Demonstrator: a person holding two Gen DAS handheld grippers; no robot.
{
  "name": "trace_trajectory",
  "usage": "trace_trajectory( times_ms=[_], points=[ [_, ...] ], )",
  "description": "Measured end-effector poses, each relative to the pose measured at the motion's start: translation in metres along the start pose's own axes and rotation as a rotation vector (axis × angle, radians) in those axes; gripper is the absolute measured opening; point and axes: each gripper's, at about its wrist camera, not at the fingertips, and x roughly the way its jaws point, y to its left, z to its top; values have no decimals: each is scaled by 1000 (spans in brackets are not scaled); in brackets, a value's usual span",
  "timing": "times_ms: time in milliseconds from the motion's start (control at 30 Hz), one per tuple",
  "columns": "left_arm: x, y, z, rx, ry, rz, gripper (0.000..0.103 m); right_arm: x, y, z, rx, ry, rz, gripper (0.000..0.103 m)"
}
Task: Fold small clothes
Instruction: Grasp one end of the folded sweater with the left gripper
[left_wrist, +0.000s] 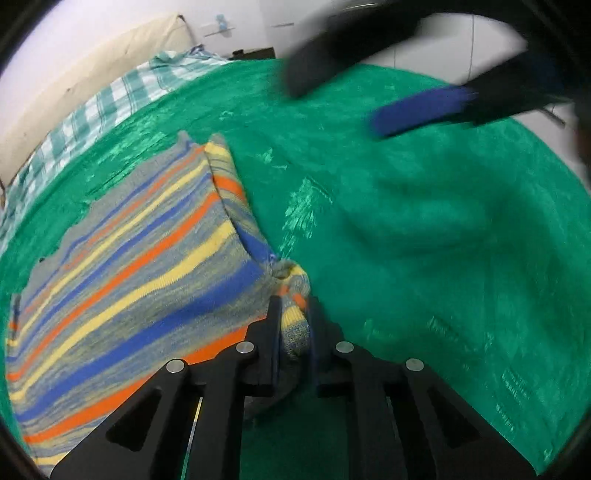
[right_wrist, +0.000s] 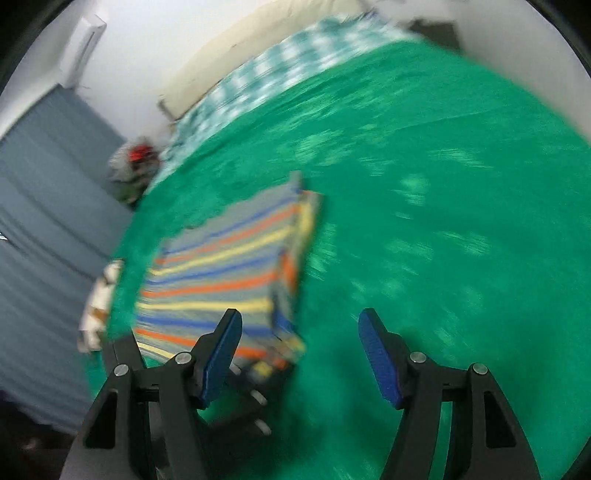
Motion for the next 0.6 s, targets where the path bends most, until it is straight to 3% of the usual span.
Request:
trace_trajectory(
  times_ms=[167,267,300,367,467,600],
  points=[
    [-23,9,-15,-25,-60,-79,8,87,-15,53,52,109,31,65],
    [-25,13,-14,-50,-71,-123,8,127,-23,80,145,98,59,65],
    [-24,13,-12,-64,-72,-137,8,132,-24,86,159,83,62,59],
    [-30,22,-13,-115,-81,-174,8,143,-20,98,168,93,66,12],
    [-60,53,-21,-244,-141,-224,8,137,0,106,140,84,2,7],
    [-110,103,-46,-403,-236,-238,8,116,57,117,36,34,34,7]
  ],
)
